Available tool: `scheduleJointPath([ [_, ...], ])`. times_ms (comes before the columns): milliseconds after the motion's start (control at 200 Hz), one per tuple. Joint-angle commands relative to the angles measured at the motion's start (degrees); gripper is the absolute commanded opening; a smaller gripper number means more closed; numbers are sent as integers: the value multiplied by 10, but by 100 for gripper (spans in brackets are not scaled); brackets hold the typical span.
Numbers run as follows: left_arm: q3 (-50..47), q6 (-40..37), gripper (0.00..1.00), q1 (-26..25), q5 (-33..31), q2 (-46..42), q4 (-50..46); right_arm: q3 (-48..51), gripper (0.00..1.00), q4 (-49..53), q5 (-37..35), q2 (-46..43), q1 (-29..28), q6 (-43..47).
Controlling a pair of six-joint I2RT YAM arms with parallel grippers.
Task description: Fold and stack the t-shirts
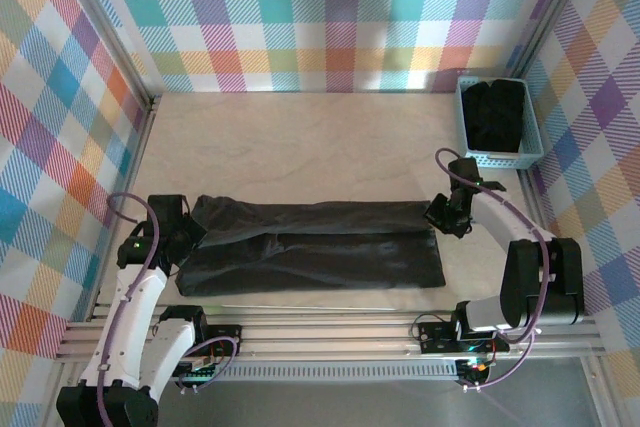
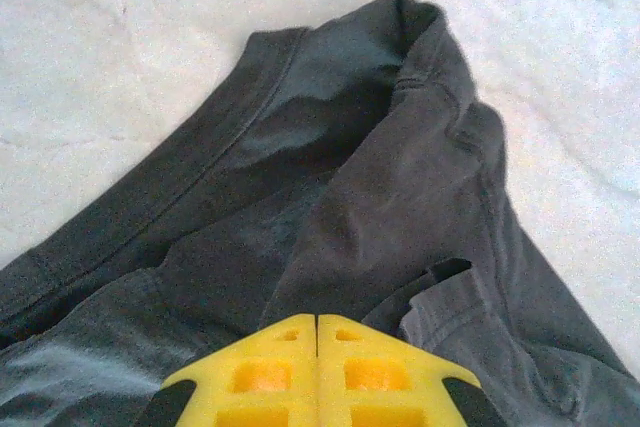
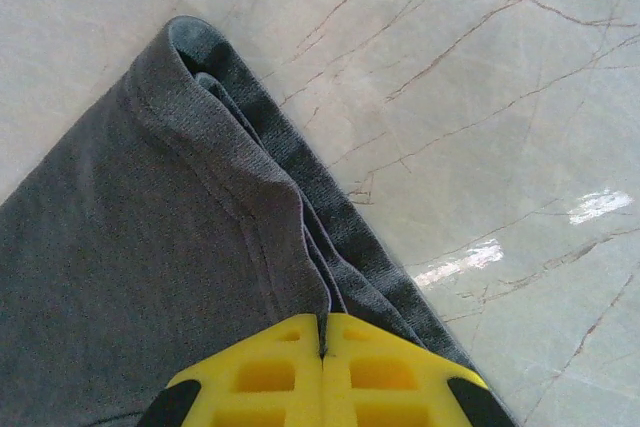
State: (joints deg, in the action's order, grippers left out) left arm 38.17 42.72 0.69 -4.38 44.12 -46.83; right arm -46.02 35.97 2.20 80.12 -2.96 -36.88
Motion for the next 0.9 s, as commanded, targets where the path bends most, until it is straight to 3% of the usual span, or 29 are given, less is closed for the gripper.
scheduleJointPath([
  [0, -14, 20, 0, 5, -18, -3, -20, 6, 0, 0, -3, 2, 3, -6],
  [540, -34, 45, 0, 5, -28, 3, -28, 19, 0, 9, -20, -16, 2, -14],
  [720, -61, 66, 0, 3, 19, 0, -2, 23, 0, 4, -23, 2, 2, -15],
  [895, -36, 86, 0, -31, 31, -22, -18, 16, 0, 0, -22, 23, 2, -16],
])
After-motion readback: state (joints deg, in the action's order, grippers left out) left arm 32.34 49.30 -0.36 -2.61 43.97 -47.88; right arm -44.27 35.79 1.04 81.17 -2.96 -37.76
